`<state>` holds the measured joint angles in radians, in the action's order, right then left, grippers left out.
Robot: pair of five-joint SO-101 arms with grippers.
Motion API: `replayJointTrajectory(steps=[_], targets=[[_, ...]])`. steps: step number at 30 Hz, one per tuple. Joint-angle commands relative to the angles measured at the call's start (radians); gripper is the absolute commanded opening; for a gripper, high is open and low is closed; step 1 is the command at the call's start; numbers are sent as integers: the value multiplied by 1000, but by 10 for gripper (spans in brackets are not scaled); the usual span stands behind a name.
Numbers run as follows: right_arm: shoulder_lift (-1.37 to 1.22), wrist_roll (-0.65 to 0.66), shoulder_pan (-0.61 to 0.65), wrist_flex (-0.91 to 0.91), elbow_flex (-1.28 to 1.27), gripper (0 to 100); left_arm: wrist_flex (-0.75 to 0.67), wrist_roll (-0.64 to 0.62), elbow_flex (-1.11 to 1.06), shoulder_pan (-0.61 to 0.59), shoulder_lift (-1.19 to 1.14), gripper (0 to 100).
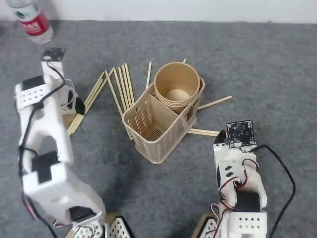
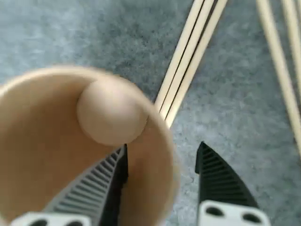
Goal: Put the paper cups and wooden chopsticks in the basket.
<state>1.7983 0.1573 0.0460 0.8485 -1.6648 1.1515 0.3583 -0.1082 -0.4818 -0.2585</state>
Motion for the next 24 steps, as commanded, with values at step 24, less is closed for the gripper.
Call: replayJointTrajectory(steps=[24], targets=[[8, 15, 5, -8, -18, 209, 100, 11, 314, -3, -276, 11]])
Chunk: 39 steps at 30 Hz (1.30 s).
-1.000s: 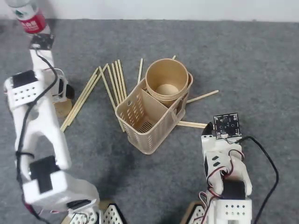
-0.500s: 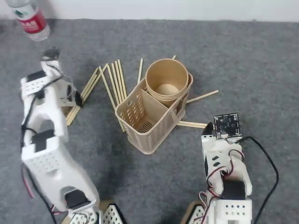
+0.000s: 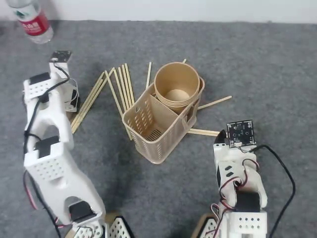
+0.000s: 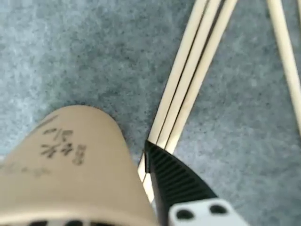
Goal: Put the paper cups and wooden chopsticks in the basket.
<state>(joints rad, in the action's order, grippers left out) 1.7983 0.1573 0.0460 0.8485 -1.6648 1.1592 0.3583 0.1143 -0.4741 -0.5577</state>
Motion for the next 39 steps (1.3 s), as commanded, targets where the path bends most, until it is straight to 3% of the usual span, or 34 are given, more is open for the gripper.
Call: replayJointTrajectory(steps=[1, 11, 28, 39], targets=[[8, 15, 5, -8, -18, 209, 141, 11, 136, -9, 35, 11], [8, 15, 5, -8, -18, 209, 603, 52, 728, 63, 114, 9], [8, 15, 5, -8, -18, 209, 598, 57, 753, 184, 304, 9], [8, 15, 2, -8, -18, 209, 598, 57, 751, 399, 457, 9]])
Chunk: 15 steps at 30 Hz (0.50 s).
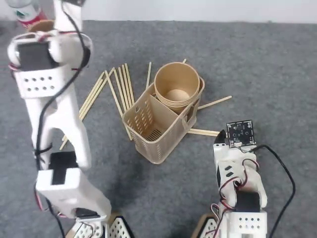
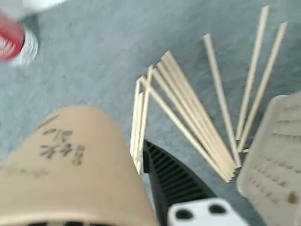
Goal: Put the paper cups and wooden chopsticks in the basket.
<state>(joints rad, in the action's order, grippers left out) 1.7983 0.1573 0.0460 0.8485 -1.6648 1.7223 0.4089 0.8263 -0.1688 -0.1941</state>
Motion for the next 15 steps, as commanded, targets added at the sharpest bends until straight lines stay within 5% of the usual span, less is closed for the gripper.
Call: replayJointTrajectory(steps=[1, 15], targets=[[10, 15, 1, -8, -18, 209, 35, 6, 41, 123, 112, 9], [12, 15, -2, -12, -18, 209, 35, 2, 38, 534, 232, 9]])
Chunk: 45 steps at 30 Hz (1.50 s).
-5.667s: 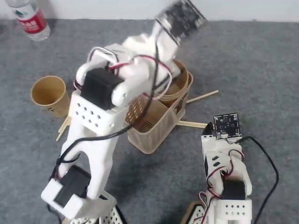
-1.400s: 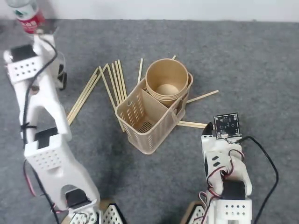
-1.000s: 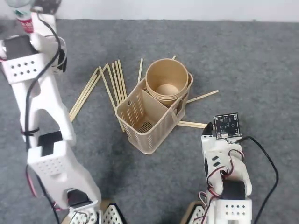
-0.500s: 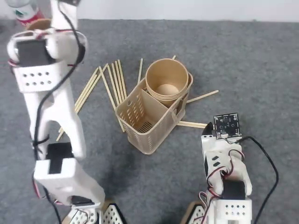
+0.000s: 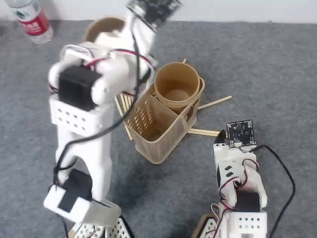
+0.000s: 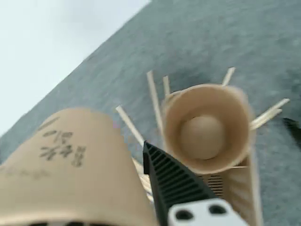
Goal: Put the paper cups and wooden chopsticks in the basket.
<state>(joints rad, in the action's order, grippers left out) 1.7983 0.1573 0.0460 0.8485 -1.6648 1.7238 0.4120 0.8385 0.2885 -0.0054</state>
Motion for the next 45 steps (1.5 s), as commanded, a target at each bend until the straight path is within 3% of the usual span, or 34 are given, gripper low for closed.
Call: replayJointTrajectory(steps=[1, 12, 27, 38, 42, 45], targets=[[12, 15, -7, -12, -18, 209, 34, -3, 24, 87, 41, 9], [16, 6, -82, -39, -18, 209, 32, -25, -142, 229, 31, 9], [15, 9, -76, -36, -18, 209, -32, -38, -334, 235, 29, 10], [15, 9, -76, -35, -18, 209, -52, -43, -329, 235, 38, 12], [15, 9, -76, -36, -18, 209, -63, -203, -226, 232, 34, 32], [15, 11, -76, -36, -18, 209, -61, -233, -180, 242, 29, 133]])
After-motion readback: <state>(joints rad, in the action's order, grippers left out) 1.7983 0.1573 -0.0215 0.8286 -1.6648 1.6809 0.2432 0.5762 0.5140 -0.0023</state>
